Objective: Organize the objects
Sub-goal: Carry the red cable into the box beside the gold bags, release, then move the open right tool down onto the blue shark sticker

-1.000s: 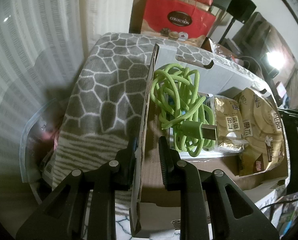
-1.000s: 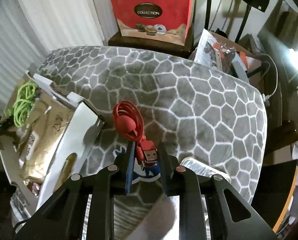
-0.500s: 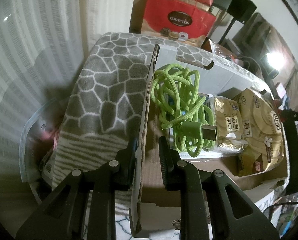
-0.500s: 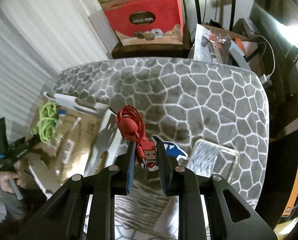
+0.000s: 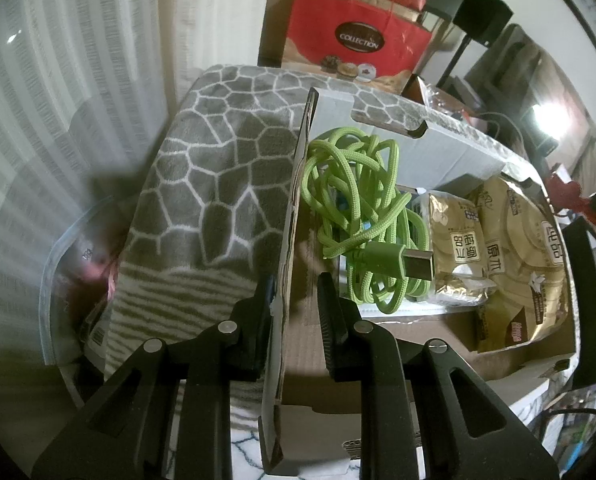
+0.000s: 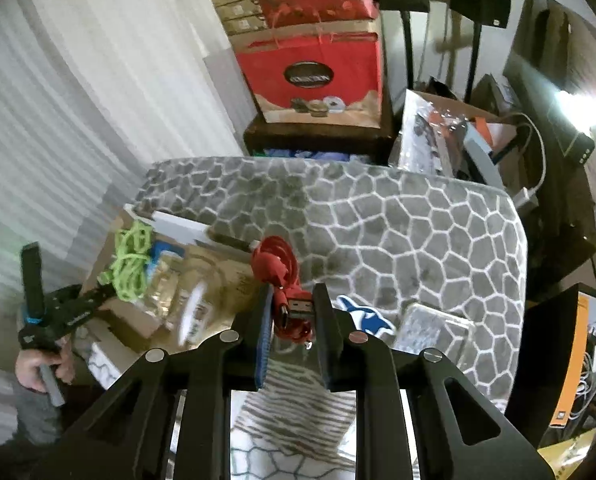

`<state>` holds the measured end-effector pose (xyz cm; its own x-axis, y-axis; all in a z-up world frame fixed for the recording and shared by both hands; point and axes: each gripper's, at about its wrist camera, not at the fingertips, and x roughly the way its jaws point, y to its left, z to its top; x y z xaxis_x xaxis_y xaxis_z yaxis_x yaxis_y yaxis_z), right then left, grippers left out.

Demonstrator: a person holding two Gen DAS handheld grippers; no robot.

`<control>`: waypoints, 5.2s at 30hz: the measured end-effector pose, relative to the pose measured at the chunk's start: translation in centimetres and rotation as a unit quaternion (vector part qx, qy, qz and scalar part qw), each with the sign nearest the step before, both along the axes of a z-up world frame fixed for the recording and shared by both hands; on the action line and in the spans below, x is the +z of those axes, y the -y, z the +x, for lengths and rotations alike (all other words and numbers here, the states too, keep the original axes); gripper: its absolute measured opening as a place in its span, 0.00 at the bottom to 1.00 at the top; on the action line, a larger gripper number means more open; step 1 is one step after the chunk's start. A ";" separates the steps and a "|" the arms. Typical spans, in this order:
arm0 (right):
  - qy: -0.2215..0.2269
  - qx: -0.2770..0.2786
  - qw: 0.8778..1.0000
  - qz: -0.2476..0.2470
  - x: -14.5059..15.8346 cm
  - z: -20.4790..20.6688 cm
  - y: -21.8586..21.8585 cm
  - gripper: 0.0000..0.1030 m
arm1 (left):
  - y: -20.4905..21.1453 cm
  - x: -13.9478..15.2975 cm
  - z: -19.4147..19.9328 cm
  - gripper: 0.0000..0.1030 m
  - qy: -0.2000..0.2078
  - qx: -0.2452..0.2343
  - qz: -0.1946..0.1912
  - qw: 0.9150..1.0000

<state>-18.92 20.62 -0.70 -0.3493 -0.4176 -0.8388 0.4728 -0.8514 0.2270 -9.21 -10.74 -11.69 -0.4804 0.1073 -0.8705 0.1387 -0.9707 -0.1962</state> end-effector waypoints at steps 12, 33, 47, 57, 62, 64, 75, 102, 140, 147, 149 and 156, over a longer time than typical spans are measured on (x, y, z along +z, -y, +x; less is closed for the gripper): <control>-0.022 0.031 0.999 -0.025 3.5 1.9 2.1 0.18 | 0.0 0.0 0.0 0.18 0.000 0.001 -0.001 1.000; 0.056 0.141 0.985 -0.084 -1.8 7.1 13.5 0.18 | 0.0 0.1 0.2 0.18 0.000 0.001 0.006 1.000; 0.100 0.136 0.981 -0.091 -7.5 8.3 16.3 0.18 | 0.7 0.6 0.3 0.17 -0.005 0.002 0.019 1.000; 0.106 0.101 0.982 -0.119 -8.5 7.7 15.0 0.18 | 0.6 0.6 0.2 0.17 -0.005 0.003 0.018 1.000; 0.107 0.051 0.982 -0.150 -8.0 6.7 13.2 0.18 | 0.6 0.5 0.2 0.17 -0.004 0.004 0.018 1.000; 0.112 0.042 0.980 -0.159 -8.3 6.5 13.1 0.18 | 0.7 0.4 0.1 0.17 -0.004 0.004 0.018 1.000; 0.109 0.071 0.985 -0.113 -8.1 7.7 14.7 0.29 | 0.7 0.4 0.0 0.17 -0.004 0.005 0.018 1.000; 0.037 -0.100 0.994 0.003 -5.1 -1.3 -1.2 0.44 | 1.0 0.1 -0.3 0.17 -0.002 0.006 0.013 1.000; 0.020 0.107 0.981 0.160 -11.4 -2.9 0.8 0.65 | 0.4 -0.7 0.0 0.17 0.004 0.007 0.010 1.000; 0.037 0.087 0.988 0.121 -10.8 -3.4 -0.2 0.45 | 0.4 -0.7 -0.1 0.18 0.004 0.007 0.009 1.000; 0.043 0.077 0.990 0.109 -10.7 -3.5 -0.6 0.45 | 0.4 -0.7 -0.1 0.18 0.004 0.007 0.010 1.000; 0.031 0.045 0.996 0.074 -8.2 -2.8 -0.7 0.45 | 0.3 -0.6 0.0 0.18 0.004 0.007 0.007 1.000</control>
